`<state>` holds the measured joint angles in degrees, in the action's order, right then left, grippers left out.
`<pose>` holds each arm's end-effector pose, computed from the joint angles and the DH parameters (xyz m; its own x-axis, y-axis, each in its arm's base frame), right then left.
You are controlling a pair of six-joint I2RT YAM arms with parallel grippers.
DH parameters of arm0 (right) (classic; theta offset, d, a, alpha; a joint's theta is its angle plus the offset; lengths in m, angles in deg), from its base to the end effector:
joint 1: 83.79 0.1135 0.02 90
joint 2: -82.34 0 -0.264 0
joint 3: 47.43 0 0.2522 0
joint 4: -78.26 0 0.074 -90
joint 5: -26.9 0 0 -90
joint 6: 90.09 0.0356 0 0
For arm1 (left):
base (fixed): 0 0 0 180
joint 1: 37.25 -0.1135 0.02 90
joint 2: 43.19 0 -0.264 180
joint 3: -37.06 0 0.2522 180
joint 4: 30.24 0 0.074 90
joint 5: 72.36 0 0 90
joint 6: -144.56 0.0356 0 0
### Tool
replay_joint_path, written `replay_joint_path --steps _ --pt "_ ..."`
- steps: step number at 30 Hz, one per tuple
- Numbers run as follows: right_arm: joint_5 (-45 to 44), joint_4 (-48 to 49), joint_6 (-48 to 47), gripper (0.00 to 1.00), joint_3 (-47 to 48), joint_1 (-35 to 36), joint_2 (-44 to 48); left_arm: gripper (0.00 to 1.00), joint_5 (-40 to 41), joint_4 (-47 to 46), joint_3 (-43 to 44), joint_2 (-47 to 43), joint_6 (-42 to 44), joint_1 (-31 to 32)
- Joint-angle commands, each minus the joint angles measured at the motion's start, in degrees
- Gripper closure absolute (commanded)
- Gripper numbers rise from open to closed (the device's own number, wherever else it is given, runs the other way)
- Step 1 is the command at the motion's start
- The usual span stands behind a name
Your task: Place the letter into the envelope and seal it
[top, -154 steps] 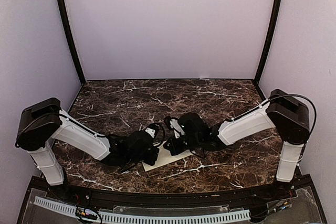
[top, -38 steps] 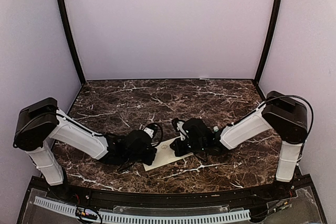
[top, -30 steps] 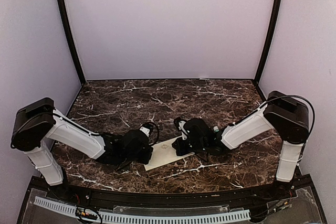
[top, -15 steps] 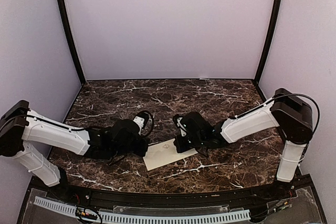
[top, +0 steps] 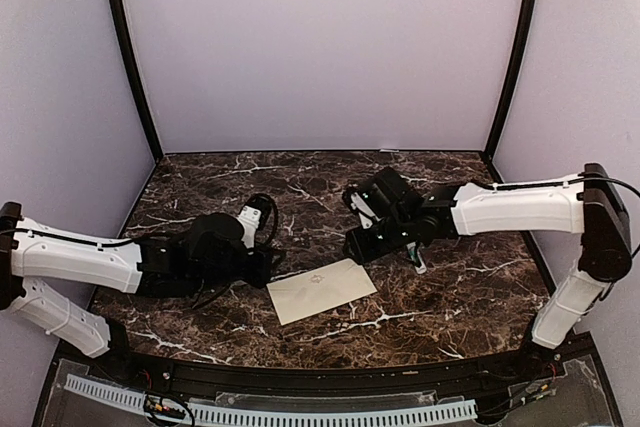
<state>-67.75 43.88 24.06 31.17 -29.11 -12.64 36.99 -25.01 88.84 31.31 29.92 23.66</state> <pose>0.2071 0.2873 0.2206 -0.7292 -0.3238 -0.6029 -0.5318 0.8225 0.2015 0.1450 -0.2364 0.2201 -0.4915 0.0744 -0.8677 0.5251 0.8202 -0.2271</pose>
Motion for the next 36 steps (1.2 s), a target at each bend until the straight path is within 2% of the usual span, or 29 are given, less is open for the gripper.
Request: replay_joint_path --steps 1,4,7,16,22,31,36 --pt "-1.79 -15.21 -1.97 0.48 2.62 -4.66 4.03 0.67 0.69 1.32 -1.58 -3.13 0.30 -0.26" --pt "-4.79 -21.47 -2.12 0.40 4.39 -7.38 5.11 0.66 0.33 1.45 -1.79 -3.37 0.30 -0.26" --pt "-5.27 -26.89 -2.83 0.36 6.18 -10.30 4.25 0.67 0.27 1.71 -1.81 -3.42 0.30 -0.26" --pt "-3.14 -33.02 -5.63 0.33 7.82 -16.06 -2.21 0.66 -0.93 1.41 -2.39 -5.14 0.30 -0.26" --pt "-1.20 -31.95 -6.80 0.37 8.33 -17.68 -7.70 0.66 -1.68 1.15 -2.55 -5.14 0.30 -0.26" --pt "-0.09 -27.07 -5.81 0.49 8.20 -20.88 -10.71 0.67 -2.13 0.90 -2.76 -5.67 0.39 -0.26" --pt "0.51 -25.00 -5.30 0.52 7.76 -21.30 -12.47 0.67 -2.58 0.68 -2.78 -5.69 0.39 -0.24"
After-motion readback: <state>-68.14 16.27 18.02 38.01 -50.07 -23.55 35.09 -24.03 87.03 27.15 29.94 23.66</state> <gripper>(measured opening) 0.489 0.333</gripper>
